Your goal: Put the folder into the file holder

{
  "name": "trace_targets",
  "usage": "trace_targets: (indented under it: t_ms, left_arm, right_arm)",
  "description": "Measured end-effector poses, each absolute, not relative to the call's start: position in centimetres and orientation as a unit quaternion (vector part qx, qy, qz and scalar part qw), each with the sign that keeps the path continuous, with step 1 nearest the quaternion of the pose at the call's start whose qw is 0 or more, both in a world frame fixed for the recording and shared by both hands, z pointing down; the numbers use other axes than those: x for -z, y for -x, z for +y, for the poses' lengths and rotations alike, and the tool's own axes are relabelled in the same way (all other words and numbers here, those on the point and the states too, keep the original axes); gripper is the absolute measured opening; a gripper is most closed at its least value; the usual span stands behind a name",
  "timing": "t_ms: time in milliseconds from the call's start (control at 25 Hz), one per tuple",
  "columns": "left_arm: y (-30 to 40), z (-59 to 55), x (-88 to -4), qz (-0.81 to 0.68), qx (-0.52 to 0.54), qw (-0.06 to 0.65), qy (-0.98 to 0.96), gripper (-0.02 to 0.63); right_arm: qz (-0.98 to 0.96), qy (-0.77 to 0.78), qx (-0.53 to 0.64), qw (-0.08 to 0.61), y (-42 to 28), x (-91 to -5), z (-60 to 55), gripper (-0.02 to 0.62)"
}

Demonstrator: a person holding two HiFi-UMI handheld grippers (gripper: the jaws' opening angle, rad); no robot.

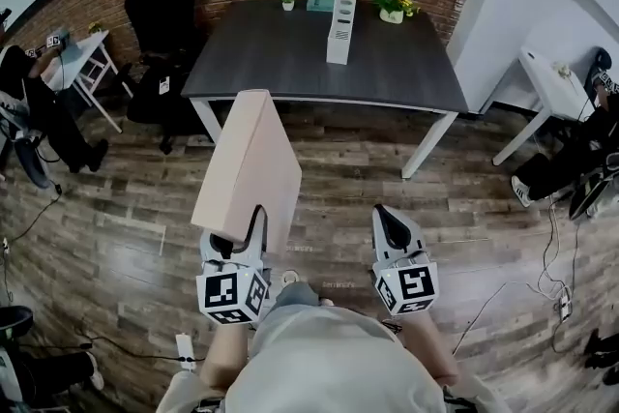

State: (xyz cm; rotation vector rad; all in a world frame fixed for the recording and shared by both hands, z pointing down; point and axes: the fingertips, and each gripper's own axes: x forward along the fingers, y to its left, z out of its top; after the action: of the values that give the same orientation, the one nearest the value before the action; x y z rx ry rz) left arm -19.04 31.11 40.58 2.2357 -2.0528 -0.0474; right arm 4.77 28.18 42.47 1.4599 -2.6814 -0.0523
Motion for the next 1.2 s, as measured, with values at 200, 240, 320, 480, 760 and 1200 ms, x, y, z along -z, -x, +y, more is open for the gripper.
trace_targets:
  t_ms: [200,240,320,480,760,1200]
  left_arm:
    - [18.5,31.8,-40.0,-0.673,0.023,0.050,-0.737,0.270]
    - [18.4,32.0,-39.9,-0.673,0.023,0.048,-0.738,0.270]
    - [18.1,32.2,-39.6,-0.672,0.024,0.044,-0.739,0.270]
    - [17.8,32.3,-39.2,-0.669,0.025,0.043,-0.741,0.270]
    - [17.8,30.6,-38.8,-0.664,0.031,0.047,-0.746,0.270]
    - [17.7,22.7,-38.6,-0.658,0.037,0.046,-0.751,0.270]
  right_arm:
    - [-0.879,-0.474,0.020,0.039,-5.0,-42.1,29.1,0.000]
    - [-0.880,-0.474,0.020,0.038,-5.1,-42.1,29.3,0.002]
    - [-0.880,-0.473,0.015,0.031,-5.4,-42.1,29.6,0.002]
    - [-0.880,-0.474,0.008,0.027,-5.9,-42.3,30.0,0.002]
    - [-0.882,-0.471,-0.004,0.031,-5.8,-42.7,28.9,0.281]
    - [-0.879,-0.475,-0.022,0.024,-6.4,-44.3,22.0,0.442]
